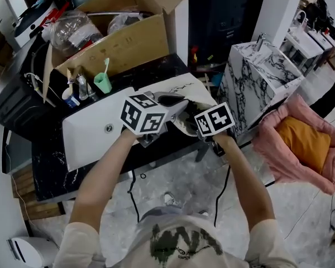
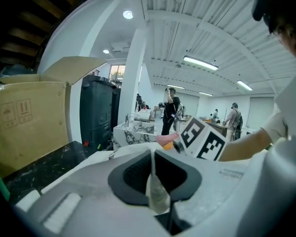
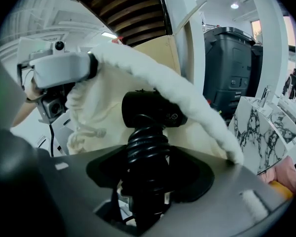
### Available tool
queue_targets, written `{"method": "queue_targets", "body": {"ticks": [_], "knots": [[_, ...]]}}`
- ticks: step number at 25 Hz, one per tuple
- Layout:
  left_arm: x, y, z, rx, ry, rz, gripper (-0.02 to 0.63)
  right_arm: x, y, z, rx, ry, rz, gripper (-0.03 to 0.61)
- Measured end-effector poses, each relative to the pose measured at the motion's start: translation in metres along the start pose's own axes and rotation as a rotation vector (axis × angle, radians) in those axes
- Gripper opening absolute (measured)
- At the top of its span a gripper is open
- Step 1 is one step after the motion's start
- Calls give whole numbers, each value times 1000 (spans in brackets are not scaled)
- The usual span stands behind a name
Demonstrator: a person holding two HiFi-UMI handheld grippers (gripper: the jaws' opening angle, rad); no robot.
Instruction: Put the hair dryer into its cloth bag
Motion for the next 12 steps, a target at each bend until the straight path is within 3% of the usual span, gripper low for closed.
{"method": "queue_targets", "body": {"ticks": [12], "knots": [[0,-5,-2,3,-14,103,29,-25,-13,-14,-110,-44,19,261]]}}
Point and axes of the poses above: the fingertips, and each gripper's own axes: x backward along the fingers, y to its left, z out of its underside, the point moved 2 cm from there along x, backward along the fingers, and after that the axes turned 7 degrees about -y, right-handed, at the moved point
